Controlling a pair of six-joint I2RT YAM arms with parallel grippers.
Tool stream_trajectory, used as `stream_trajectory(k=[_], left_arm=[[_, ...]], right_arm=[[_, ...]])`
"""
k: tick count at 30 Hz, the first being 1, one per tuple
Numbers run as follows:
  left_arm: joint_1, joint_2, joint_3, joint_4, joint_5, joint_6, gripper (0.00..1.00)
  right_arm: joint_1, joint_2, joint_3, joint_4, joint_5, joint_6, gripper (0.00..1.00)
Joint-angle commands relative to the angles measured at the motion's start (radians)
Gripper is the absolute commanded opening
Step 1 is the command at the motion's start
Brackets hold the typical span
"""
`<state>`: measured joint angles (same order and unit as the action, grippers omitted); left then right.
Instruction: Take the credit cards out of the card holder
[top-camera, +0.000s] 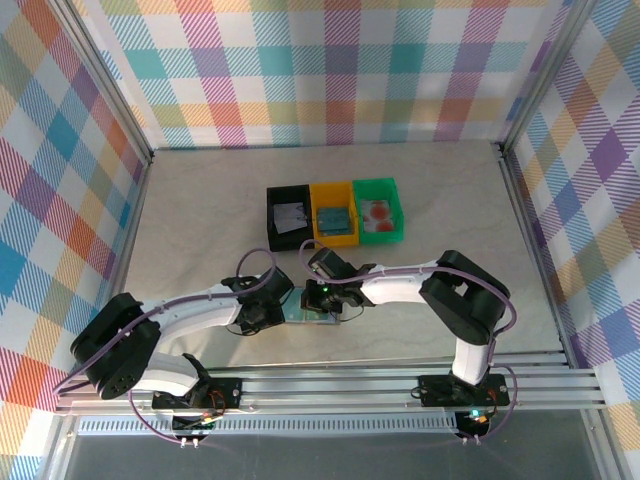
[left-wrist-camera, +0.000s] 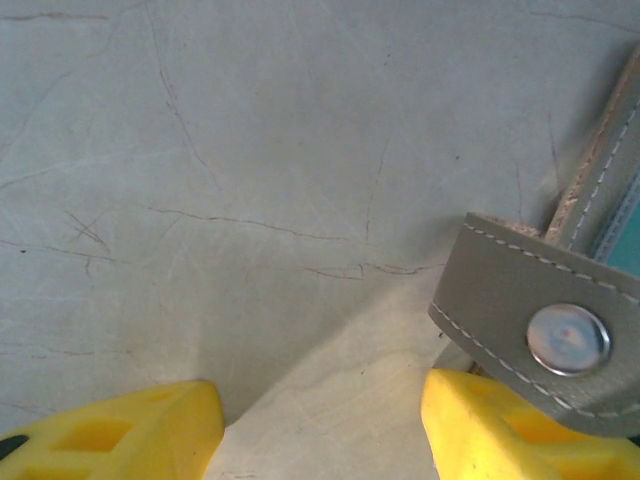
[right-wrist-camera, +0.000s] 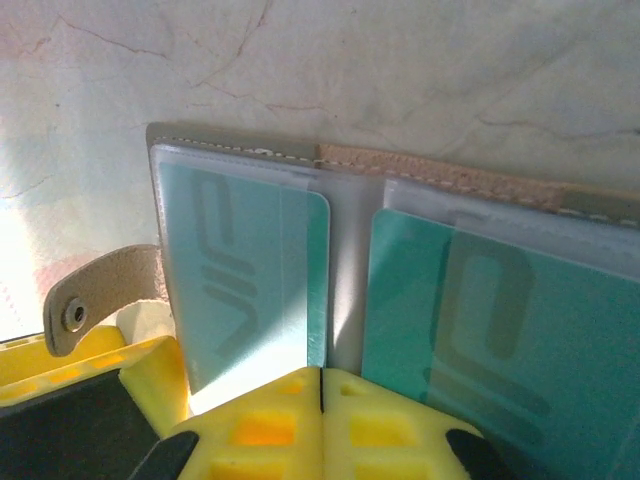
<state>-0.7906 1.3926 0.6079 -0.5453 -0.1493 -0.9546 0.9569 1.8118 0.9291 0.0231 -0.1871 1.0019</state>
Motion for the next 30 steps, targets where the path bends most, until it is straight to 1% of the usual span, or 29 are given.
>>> stream_trajectory(k=[1, 6, 10, 12, 16, 20, 22, 30], left_arm=[[-0.025, 0.158, -0.094, 0.310, 0.197, -0.024, 0.58], [-0.029, 0.171, -0.094, 0.318, 0.200, -0.027, 0.58], [-0.031, 0.175, -0.094, 0.320, 0.200, -0.027, 0.58], [-0.031, 0.177, -0.092, 0.320, 0.201, -0.027, 0.58], [-0.032, 0.178, -0.092, 0.321, 0.202, -0.029, 0.58], [-0.033, 0.180, -0.091, 0.323, 0.204, -0.029, 0.58], [-0.035, 0.184, -0.091, 0.326, 0.205, -0.029, 0.58], [-0.041, 0.199, -0.092, 0.340, 0.211, -0.032, 0.58]], right_arm=[[0.006, -0.033, -0.017, 0.044, -0.015, -0.018, 0.04], [0.005, -0.060, -0.030, 0.041, -0.003, -0.021, 0.00], [0.005, -0.078, -0.029, 0.020, 0.007, -0.027, 0.00], [0.003, -0.083, -0.018, -0.031, 0.029, -0.024, 0.00], [0.002, -0.070, 0.017, -0.068, 0.003, -0.034, 0.09], [0.002, -0.038, 0.037, -0.050, -0.044, -0.022, 0.15], [0.003, -0.025, 0.044, -0.045, -0.056, -0.018, 0.20], [0.003, 0.012, 0.061, -0.056, -0.053, -0.004, 0.19]])
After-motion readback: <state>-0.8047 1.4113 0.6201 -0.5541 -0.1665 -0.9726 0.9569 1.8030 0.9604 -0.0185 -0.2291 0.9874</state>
